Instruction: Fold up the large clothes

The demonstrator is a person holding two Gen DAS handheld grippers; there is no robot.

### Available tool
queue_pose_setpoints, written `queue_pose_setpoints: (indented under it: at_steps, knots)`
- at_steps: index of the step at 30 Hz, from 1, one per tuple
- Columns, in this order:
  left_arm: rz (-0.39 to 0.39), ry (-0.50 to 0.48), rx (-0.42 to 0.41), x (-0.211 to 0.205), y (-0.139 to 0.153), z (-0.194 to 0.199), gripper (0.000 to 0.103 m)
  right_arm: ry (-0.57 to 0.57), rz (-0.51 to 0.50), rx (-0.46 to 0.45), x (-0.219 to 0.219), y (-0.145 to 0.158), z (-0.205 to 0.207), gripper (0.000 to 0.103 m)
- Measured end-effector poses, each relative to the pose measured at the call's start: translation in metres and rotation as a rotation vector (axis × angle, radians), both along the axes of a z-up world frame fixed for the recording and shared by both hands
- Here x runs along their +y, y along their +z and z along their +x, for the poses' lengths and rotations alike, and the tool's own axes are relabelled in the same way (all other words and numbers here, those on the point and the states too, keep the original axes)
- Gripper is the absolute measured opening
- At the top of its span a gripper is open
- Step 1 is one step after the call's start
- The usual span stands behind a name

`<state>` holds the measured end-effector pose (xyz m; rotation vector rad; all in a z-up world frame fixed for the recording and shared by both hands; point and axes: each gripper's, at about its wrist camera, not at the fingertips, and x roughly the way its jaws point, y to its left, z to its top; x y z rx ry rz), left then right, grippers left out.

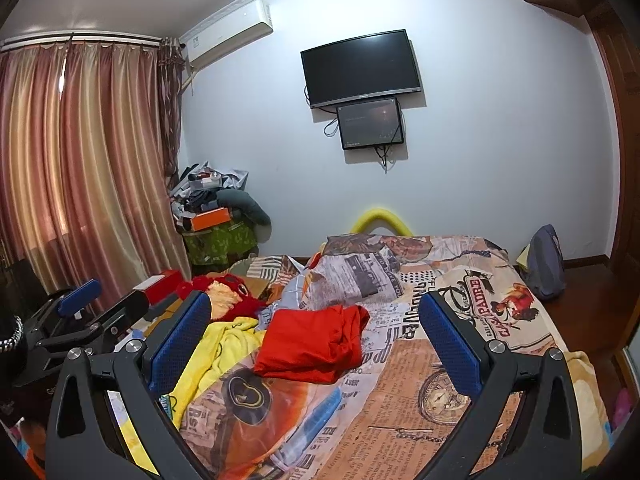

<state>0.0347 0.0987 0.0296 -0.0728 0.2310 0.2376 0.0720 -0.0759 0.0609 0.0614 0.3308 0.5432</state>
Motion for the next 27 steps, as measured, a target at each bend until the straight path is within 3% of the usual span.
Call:
queue_pose_setpoints:
  at_steps: [16,27]
  knots:
    - [-0.042,-0.038,0.023,-0.0019,-0.0017,0.0012,0.103,0.001,-0.019,-0.015,0.0045,0.0008,-0.0033,0.103]
    - [-0.025,-0.054,0.023,-0.0072,-0.0014,-0.0013,0.103,0.003,-0.016,-0.011,0.0042,0.0009,-0.0035,0.103]
